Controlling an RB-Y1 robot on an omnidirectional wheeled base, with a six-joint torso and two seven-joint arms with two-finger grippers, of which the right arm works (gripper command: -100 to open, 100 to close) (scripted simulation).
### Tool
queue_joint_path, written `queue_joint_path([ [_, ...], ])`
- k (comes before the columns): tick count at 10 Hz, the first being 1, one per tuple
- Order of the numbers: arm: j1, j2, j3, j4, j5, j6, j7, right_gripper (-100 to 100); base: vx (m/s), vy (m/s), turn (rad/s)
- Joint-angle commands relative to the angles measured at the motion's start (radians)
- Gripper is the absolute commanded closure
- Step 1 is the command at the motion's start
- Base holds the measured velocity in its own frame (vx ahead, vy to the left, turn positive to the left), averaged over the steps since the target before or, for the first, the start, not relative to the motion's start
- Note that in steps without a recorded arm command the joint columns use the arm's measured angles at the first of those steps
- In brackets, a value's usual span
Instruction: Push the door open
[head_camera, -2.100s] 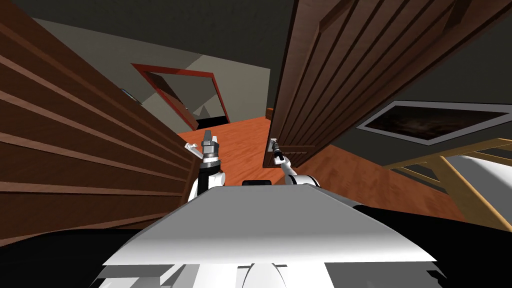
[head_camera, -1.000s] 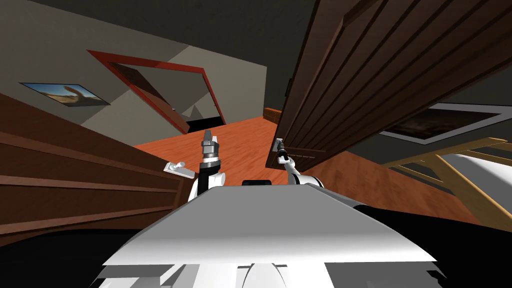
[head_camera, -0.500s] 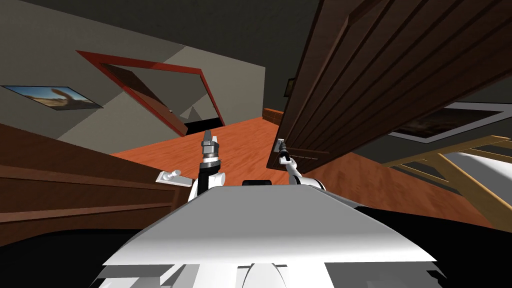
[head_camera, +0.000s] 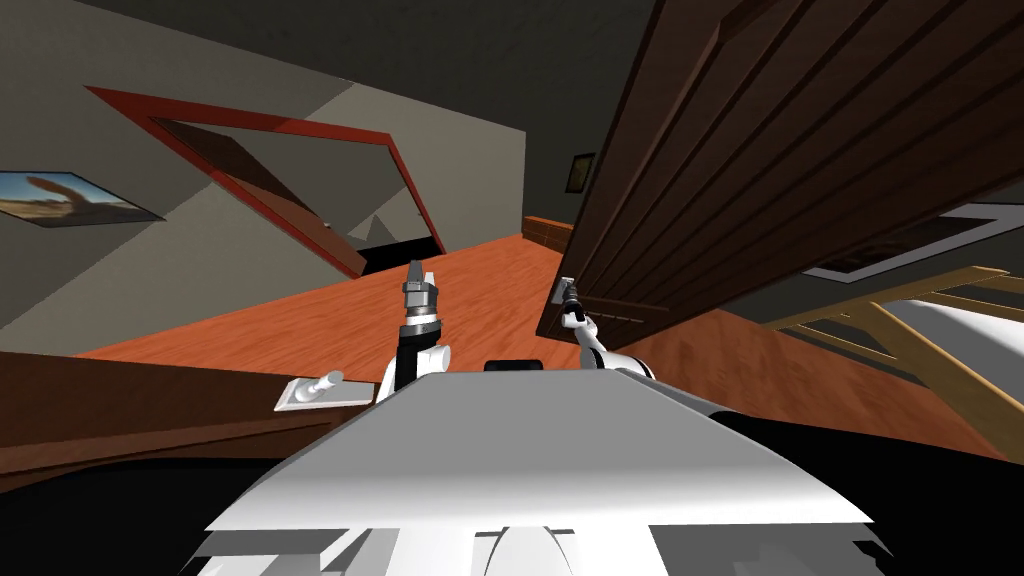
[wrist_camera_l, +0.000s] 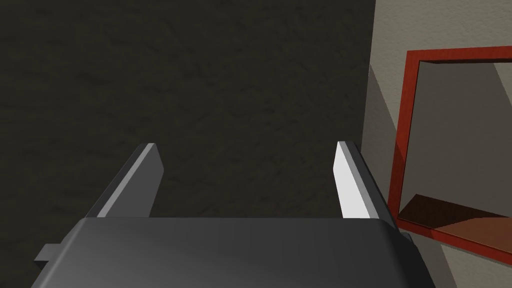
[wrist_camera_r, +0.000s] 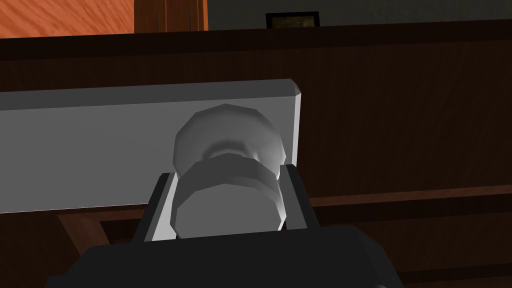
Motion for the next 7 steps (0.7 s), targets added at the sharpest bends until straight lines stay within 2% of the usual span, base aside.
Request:
queue_joint_path([
  [1, 0.002, -0.011, -0.022, -0.001, -0.008, -0.006, 0.007, 100, 0.214, 0.125, -0.102],
  [4, 0.005, -0.019, -0.046, -0.001, -0.017, -0.004, 0.016, 100, 0.184, 0.095, -0.059],
  [6, 0.004, -0.022, -0.047, 0.006, -0.018, -0.009, 0.017, 100, 0.076, 0.031, -0.021],
  [7, 0.008, -0.028, -0.062, 0.001, -0.023, -0.006, 0.02, 100, 0.129, 0.043, -0.047],
])
